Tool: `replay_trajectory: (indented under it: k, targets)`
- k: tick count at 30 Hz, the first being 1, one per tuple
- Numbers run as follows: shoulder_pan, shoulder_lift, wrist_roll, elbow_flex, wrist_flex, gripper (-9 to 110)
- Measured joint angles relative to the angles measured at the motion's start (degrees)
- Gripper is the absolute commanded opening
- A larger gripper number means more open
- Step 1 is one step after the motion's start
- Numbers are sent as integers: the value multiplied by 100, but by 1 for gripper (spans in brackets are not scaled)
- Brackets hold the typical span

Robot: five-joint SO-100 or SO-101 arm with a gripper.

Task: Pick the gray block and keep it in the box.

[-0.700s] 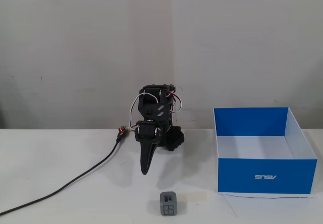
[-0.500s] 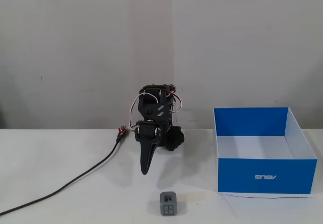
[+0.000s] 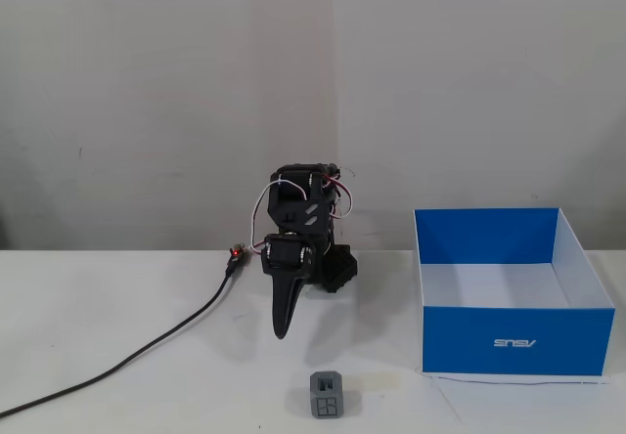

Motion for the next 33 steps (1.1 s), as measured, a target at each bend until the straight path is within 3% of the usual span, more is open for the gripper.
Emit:
replay_trajectory:
  k: [3,6,24,33]
  targets:
    - [0,0,0,0,0,8]
    - [0,0,0,0,0,0]
    - [-448,-44,360,-343,-211,0]
    - [-721,-2461,703,-1784,-554,0]
